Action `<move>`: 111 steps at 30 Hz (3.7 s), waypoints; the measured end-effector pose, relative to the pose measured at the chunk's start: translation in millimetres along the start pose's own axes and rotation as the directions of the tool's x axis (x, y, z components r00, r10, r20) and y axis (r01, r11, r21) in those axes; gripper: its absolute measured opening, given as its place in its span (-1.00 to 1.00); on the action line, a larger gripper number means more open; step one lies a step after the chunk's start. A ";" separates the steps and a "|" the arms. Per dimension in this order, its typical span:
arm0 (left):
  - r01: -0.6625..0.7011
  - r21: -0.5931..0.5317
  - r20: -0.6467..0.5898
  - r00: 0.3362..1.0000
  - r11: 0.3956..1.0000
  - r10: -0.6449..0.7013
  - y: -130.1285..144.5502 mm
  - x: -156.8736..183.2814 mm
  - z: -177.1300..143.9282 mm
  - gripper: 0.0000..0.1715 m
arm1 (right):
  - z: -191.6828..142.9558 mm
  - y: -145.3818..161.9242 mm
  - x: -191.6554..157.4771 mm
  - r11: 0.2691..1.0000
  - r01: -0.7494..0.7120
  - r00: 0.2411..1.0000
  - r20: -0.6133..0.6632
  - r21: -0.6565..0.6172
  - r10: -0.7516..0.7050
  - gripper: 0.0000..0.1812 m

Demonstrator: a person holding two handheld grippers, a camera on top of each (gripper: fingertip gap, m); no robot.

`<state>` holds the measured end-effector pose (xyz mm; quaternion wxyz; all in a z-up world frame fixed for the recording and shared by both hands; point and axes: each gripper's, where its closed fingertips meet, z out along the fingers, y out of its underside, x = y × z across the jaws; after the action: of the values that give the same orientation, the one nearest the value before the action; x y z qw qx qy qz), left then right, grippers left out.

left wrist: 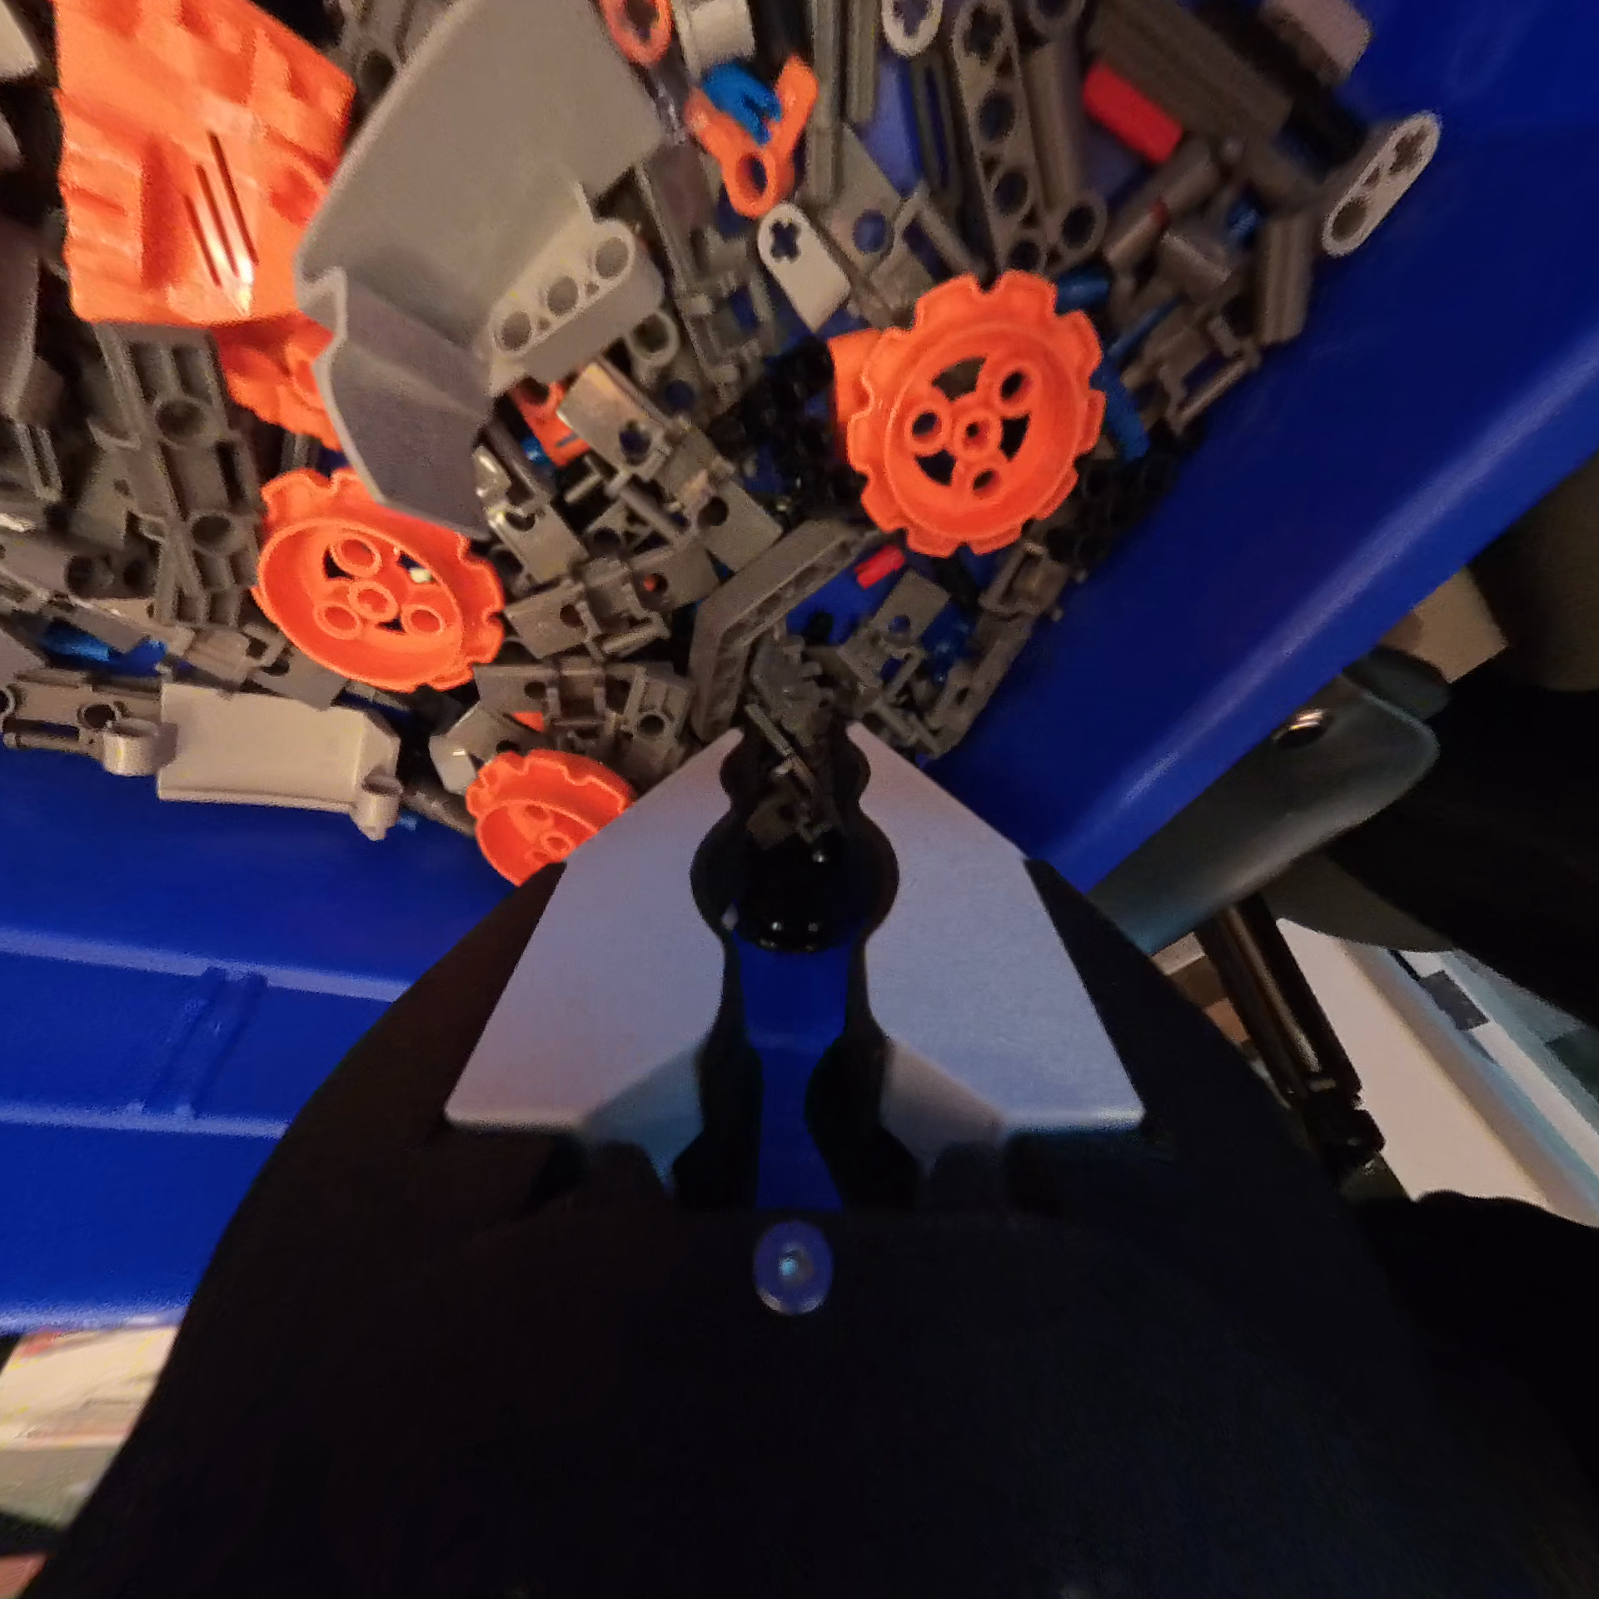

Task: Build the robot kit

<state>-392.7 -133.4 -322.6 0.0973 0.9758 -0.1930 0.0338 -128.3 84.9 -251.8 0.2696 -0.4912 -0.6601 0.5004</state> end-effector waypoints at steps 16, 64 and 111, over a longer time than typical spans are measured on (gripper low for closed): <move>0.081 0.230 0.038 0.995 0.970 -0.092 -15.2 -19.5 -44.4 -0.67 | -0.6 0.2 1.1 1.000 -0.013 1.000 0.004 0.006 0.013 -0.90; 0.051 -0.060 -0.027 0.998 0.997 -0.053 37.0 9.5 -15.4 -0.68 | 0.4 1.0 -1.0 1.000 -0.007 1.000 0.009 -0.002 0.007 -0.90; -0.052 0.480 0.237 0.969 0.875 -0.072 -46.5 -13.2 -124.4 -0.95 | -4.1 -9.2 -4.4 0.999 0.026 1.000 -0.002 0.021 -0.026 -0.90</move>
<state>-390.6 -61.1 -210.4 -0.1739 0.9665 -0.1840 -0.0417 -126.7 82.4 -241.3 0.2820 -0.4801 -0.6610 0.5031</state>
